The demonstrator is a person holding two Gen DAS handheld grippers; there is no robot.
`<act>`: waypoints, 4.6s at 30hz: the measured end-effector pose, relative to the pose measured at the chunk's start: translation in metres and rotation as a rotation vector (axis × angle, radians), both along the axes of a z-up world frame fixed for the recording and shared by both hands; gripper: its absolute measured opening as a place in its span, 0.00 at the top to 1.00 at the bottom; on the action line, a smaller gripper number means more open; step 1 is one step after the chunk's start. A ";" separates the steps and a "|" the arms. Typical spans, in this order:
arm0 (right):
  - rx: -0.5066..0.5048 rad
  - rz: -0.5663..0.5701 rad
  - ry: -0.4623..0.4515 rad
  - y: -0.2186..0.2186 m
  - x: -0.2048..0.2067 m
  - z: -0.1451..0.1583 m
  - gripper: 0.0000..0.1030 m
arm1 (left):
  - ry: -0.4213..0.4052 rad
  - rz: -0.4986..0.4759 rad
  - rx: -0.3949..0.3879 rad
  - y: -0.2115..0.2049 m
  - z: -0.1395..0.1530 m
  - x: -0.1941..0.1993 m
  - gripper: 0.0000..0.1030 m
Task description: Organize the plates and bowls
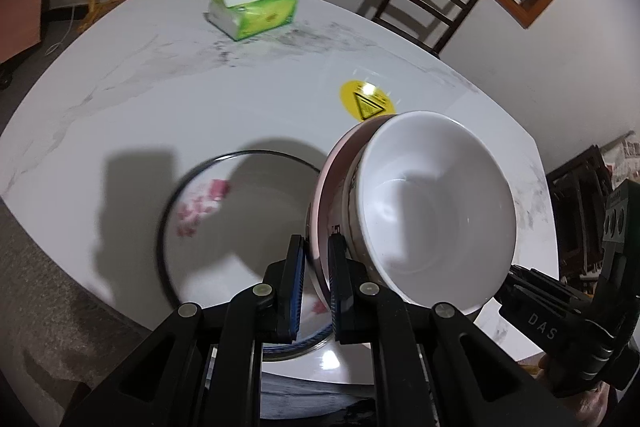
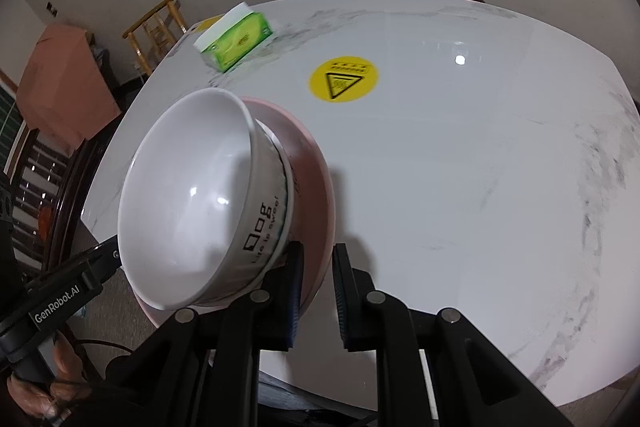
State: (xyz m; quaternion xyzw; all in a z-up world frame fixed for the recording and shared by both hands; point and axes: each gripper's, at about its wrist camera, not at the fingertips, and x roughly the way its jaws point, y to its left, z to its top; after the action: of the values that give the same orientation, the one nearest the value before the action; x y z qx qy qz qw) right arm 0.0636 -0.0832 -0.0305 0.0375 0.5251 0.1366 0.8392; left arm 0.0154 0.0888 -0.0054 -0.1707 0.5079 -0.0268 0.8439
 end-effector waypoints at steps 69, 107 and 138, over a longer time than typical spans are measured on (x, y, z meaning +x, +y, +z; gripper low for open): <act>-0.041 0.054 -0.036 0.056 -0.001 -0.018 0.43 | -0.012 0.094 0.049 0.079 -0.024 -0.012 0.72; -0.074 0.105 -0.195 0.037 -0.071 -0.018 0.17 | -0.174 0.067 0.260 0.013 -0.007 -0.083 0.31; -0.102 0.119 -0.184 0.034 -0.082 -0.028 0.17 | -0.139 0.077 0.305 0.001 -0.017 -0.082 0.27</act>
State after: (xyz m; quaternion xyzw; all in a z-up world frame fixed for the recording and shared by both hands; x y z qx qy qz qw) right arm -0.0187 -0.0489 -0.0586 -0.0491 0.4535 0.1623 0.8750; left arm -0.0665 0.0894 -0.0229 -0.0576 0.4397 0.0715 0.8934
